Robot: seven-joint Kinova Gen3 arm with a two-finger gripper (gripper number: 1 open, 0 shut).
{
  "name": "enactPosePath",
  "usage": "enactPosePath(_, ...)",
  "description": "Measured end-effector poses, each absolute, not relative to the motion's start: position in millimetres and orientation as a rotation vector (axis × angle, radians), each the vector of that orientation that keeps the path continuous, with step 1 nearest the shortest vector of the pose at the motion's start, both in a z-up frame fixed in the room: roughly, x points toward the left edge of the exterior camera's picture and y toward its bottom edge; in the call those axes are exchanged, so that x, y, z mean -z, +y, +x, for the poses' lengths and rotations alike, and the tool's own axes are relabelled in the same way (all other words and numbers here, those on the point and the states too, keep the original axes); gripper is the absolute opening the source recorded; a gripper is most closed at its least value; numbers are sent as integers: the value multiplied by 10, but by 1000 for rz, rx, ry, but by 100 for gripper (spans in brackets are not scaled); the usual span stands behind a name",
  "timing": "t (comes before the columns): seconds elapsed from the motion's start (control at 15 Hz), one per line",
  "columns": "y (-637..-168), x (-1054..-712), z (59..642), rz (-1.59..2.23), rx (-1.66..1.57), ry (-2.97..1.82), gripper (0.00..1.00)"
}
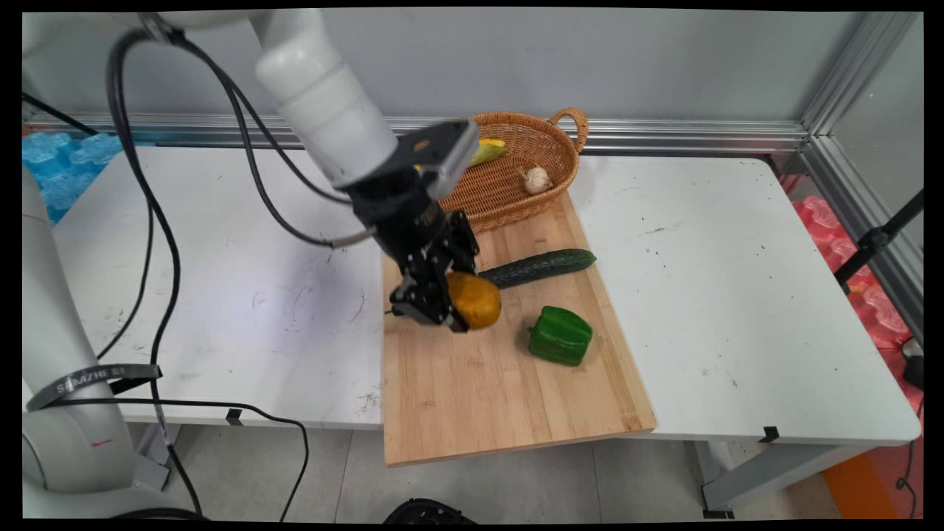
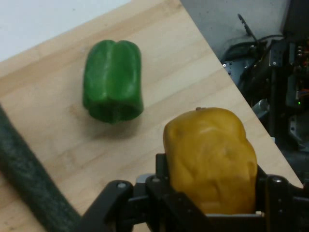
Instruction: Place the picked object on the cutting board
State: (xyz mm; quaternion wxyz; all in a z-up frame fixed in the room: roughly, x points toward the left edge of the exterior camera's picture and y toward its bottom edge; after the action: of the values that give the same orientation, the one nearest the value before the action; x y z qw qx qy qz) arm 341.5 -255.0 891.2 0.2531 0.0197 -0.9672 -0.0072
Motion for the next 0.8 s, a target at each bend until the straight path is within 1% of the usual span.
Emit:
enactPosePath(0.33, -2501, -8481, 3261, 53, 24, -2662, 0)
enactPosePath(0.8, -2493, -8023, 3205, 57, 30, -2705, 0)
